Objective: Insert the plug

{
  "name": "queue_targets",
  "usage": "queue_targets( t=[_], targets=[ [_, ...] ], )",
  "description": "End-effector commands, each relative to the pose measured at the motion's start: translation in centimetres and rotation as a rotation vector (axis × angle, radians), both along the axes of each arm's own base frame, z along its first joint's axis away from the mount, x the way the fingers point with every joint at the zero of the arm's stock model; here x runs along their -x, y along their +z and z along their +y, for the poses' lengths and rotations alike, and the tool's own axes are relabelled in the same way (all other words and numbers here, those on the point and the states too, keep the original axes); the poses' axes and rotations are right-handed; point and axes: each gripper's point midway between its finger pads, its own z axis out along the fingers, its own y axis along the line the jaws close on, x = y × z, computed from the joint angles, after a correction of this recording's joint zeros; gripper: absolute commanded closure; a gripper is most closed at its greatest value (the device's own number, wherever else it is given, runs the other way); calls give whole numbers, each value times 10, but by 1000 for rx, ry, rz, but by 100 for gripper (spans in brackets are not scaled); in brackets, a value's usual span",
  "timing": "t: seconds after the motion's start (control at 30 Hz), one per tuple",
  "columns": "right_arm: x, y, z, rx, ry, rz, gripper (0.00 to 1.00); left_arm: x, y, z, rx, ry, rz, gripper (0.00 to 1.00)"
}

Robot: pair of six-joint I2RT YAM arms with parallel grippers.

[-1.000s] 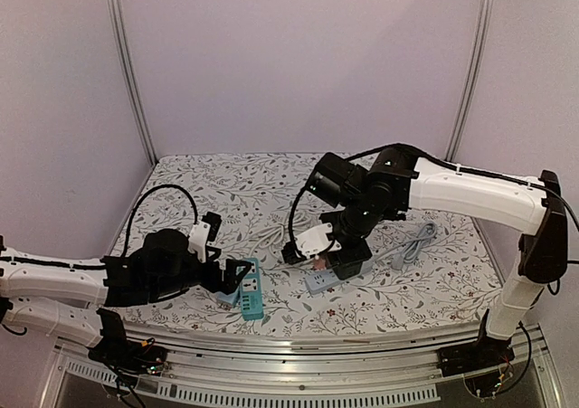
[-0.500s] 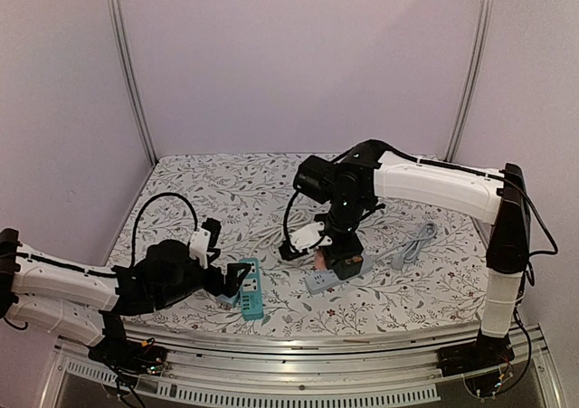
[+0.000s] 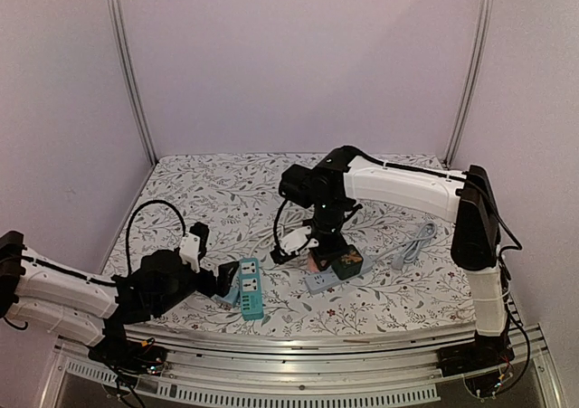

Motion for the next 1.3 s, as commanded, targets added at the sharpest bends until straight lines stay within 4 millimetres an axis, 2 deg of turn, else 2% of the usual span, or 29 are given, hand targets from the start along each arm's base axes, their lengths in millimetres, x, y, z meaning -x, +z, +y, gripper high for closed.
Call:
queue_targets(
  t=[0.0, 0.43, 1.27],
  targets=[
    [-1, -13, -2, 41, 18, 37, 100, -2, 16, 9, 40, 36, -63, 1],
    [-12, -34, -5, 102, 11, 7, 100, 0, 15, 14, 52, 48, -54, 1],
    [-12, -52, -3, 119, -5, 21, 100, 1, 15, 17, 64, 57, -48, 1]
  ],
)
